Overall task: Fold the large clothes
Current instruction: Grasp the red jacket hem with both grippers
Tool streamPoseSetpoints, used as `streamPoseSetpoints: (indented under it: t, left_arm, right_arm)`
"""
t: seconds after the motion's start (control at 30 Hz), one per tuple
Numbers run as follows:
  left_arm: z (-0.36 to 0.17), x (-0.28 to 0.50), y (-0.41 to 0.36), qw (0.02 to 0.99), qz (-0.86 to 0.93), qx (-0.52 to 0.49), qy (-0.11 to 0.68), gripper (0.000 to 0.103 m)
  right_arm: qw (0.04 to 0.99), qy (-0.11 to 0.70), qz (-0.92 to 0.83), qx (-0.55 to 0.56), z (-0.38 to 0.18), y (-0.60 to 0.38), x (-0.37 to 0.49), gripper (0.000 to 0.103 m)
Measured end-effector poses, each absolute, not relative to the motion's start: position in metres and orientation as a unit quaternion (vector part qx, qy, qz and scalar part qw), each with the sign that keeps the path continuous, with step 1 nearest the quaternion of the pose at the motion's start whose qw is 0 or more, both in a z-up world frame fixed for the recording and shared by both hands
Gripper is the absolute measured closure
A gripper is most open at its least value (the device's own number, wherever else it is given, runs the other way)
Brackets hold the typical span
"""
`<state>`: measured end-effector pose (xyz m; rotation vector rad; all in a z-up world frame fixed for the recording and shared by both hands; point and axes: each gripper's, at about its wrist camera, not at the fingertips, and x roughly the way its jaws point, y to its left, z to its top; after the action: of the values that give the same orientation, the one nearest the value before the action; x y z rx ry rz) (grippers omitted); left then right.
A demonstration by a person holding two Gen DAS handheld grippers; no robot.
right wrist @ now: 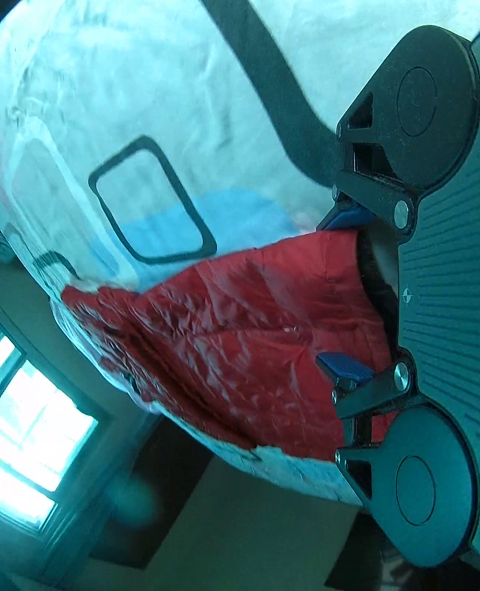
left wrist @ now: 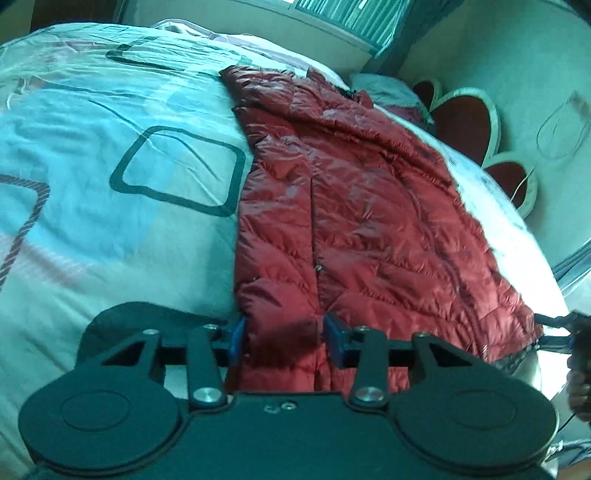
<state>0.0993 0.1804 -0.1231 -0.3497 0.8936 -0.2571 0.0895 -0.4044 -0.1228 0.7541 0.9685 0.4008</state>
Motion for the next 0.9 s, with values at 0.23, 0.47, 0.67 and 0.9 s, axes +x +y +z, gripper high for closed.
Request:
streamPoseSetpoints:
  t: [0.23, 0.47, 0.67, 0.9]
  left_arm:
    - [-0.139, 0.105, 0.193, 0.853, -0.155, -0.264, 0.423, 0.091]
    - [-0.122, 0.084, 0.192, 0.881, -0.138, -0.268, 0.365, 0.094]
    - [-0.121, 0.095, 0.186, 0.879, -0.122, -0.265, 0.377, 0.094]
    - [-0.055, 0.105, 0.192, 0.903, -0.139, -0.306, 0.268, 0.094]
  right_arm:
    - [0.774, 0.46, 0.208, 0.382, -0.14, -0.402, 0.099, 0.093]
    - [0.805, 0.407, 0.225, 0.369, -0.114, -0.406, 0.08, 0.097]
    - [0.801, 0.412, 0.216, 0.375, -0.119, -0.408, 0.083, 0.097]
    - [0.838, 0.325, 0.24, 0.366, -0.046, -0.418, 0.114, 0.097]
